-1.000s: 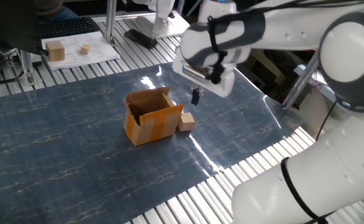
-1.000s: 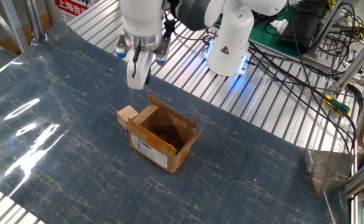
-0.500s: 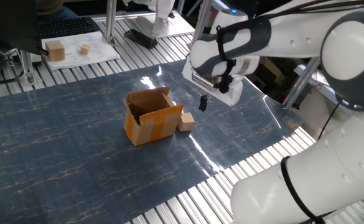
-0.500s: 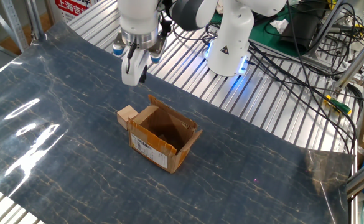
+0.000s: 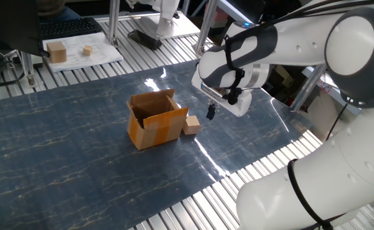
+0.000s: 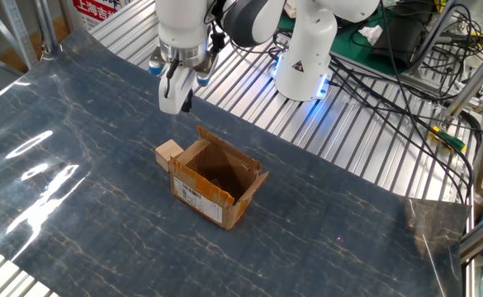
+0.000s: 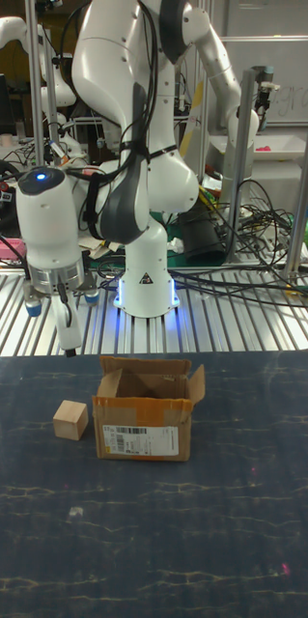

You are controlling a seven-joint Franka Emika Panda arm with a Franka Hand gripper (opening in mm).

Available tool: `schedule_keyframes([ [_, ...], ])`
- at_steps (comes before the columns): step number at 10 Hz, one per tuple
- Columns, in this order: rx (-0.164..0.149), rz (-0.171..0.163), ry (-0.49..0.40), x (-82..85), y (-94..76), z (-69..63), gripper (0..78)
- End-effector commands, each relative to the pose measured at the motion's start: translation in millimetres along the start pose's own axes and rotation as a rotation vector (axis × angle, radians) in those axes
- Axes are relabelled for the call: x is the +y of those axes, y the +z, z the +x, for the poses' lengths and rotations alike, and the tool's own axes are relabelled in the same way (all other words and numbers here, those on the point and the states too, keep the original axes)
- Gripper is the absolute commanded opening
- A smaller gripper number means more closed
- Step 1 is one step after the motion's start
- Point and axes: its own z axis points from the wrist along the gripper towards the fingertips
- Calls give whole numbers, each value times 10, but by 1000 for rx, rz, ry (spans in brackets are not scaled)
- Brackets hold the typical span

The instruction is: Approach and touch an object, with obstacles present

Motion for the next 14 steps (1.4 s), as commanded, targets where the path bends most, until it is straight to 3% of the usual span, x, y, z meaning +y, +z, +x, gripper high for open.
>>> schedule_keyframes([
  [1,-12,-29,18,20,240,-75,0],
  [14,-29,-56,29,119,581,-61,0],
])
